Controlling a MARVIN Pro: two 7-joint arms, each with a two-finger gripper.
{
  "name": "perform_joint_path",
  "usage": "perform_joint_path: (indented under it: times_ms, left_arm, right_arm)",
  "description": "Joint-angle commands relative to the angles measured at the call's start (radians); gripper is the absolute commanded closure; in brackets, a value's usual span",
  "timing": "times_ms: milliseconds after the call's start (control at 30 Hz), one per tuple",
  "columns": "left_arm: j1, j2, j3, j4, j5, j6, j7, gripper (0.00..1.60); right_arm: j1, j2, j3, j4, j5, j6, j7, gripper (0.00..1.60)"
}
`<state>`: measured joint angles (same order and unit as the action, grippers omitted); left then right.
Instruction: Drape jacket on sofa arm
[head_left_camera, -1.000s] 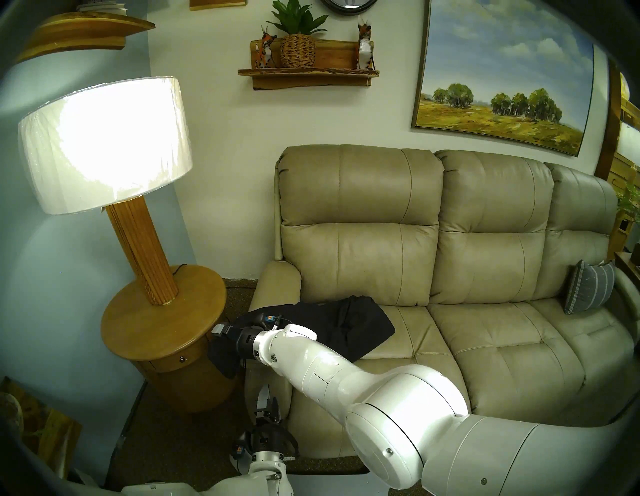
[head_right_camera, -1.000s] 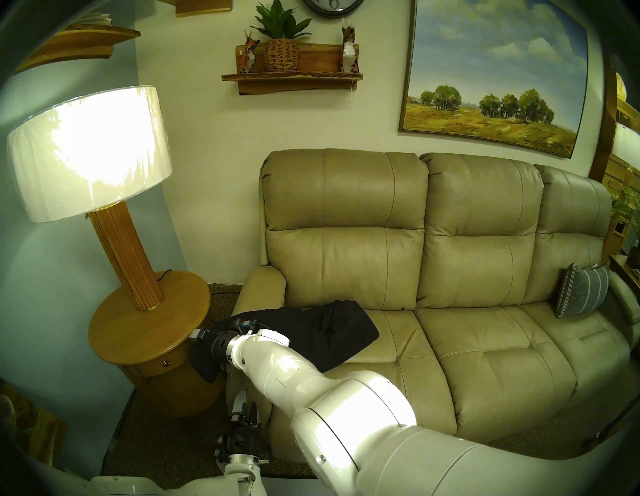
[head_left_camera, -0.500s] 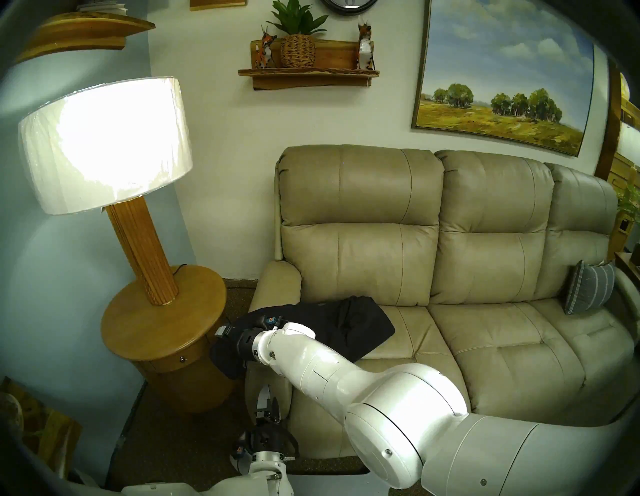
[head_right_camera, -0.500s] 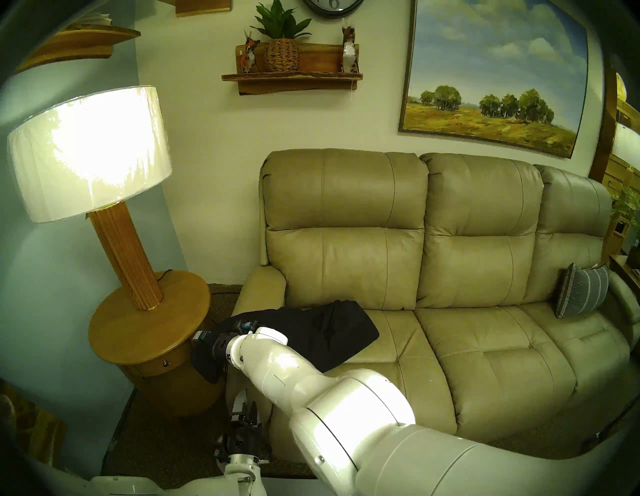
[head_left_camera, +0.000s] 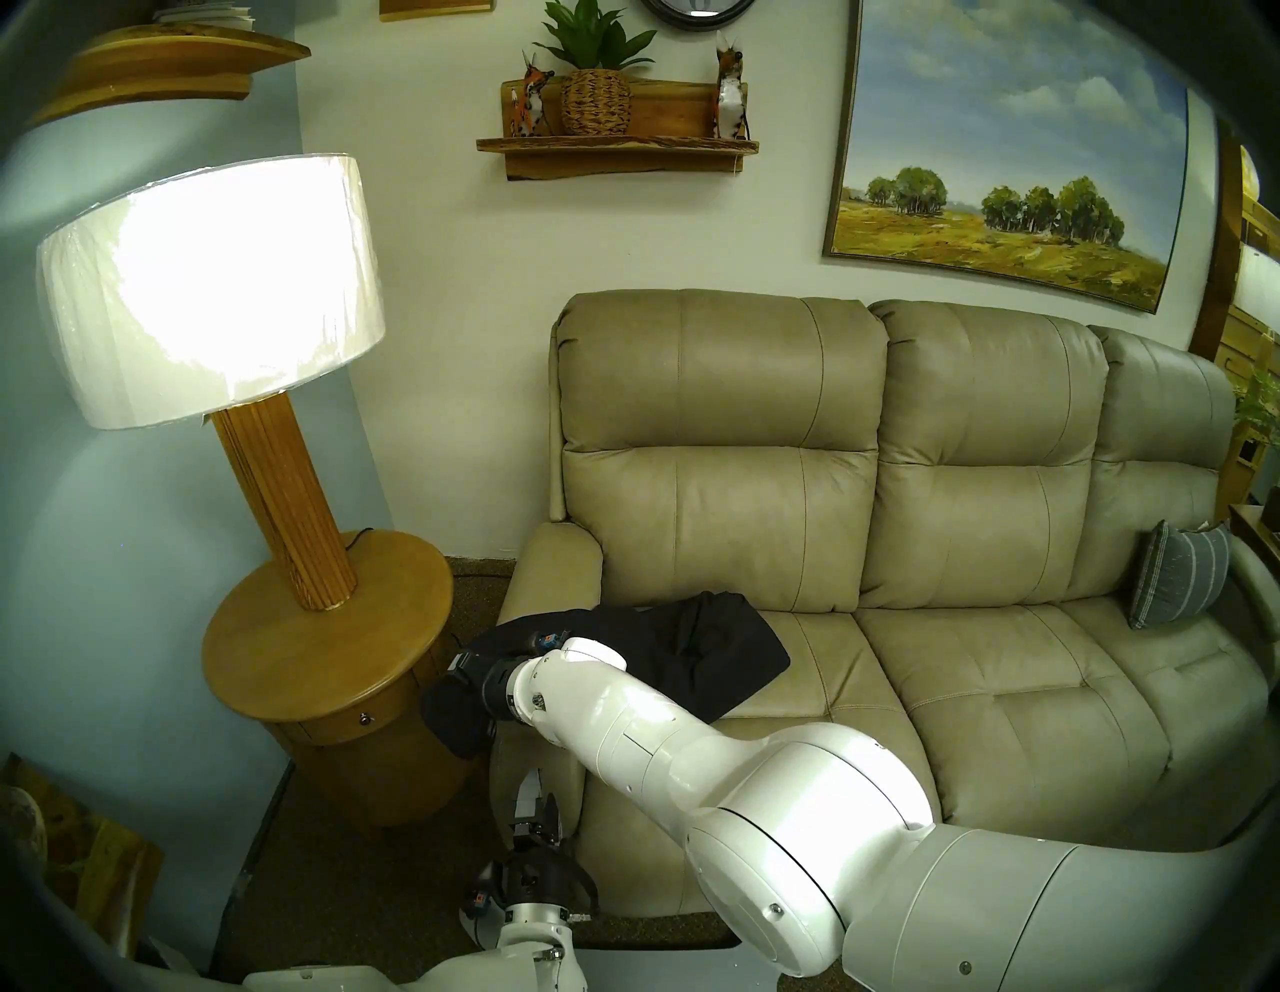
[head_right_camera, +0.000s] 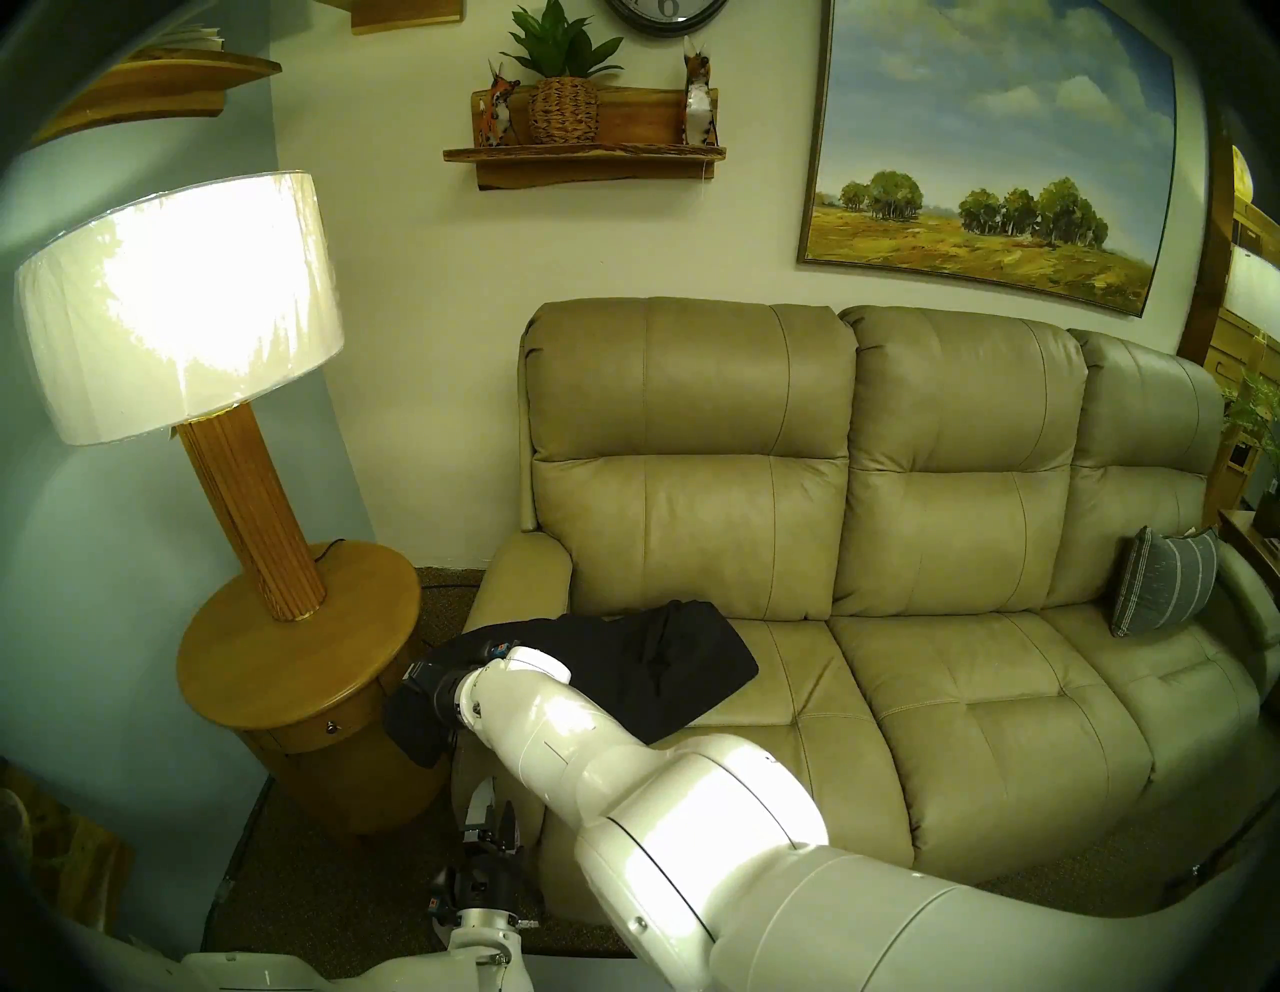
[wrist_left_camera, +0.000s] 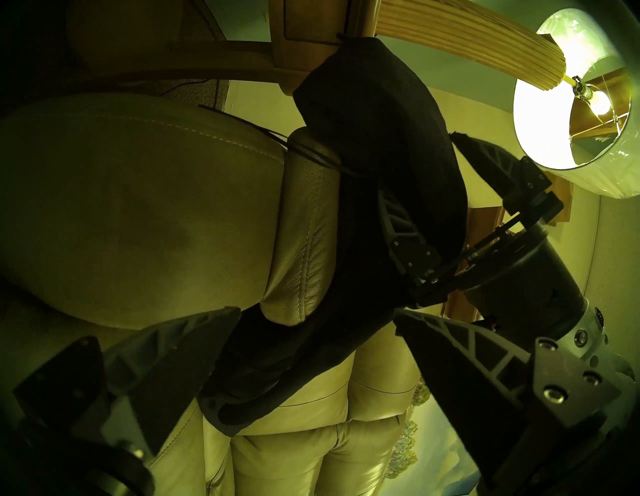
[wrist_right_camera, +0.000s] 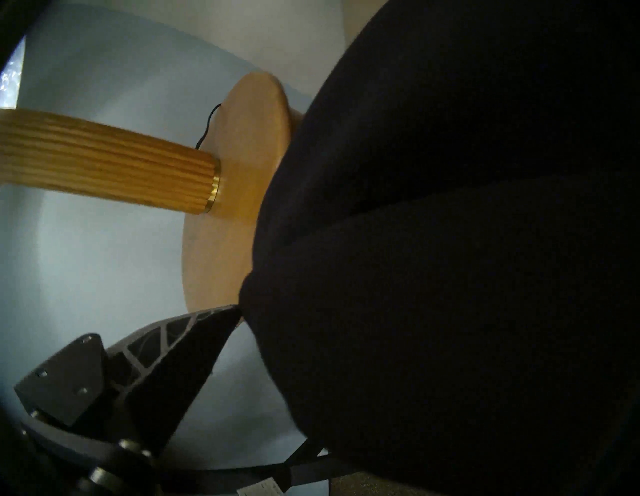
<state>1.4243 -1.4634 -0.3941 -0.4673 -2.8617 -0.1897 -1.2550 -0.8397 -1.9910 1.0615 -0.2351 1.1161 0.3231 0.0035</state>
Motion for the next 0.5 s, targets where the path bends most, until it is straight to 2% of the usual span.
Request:
perform_joint_path:
  times_ms: [0, 200, 467]
  left_arm:
    - [0.000, 0.000, -0.002, -0.003, 0.002, -0.002, -0.014, 0.00]
    - [0.000, 0.000, -0.005, -0.002, 0.005, -0.002, -0.009, 0.00]
    - [0.001, 0.000, -0.008, -0.002, 0.009, -0.002, -0.008, 0.00]
  right_arm:
    - [-0.013, 0.016, 0.048, -0.085, 0.053, 0.055, 0.074, 0.00]
    - [-0.042, 0.084, 0.063, -0.115, 0.056, 0.084, 0.084, 0.00]
    - [-0.076, 0.175, 0.079, -0.166, 0.046, 0.087, 0.074, 0.00]
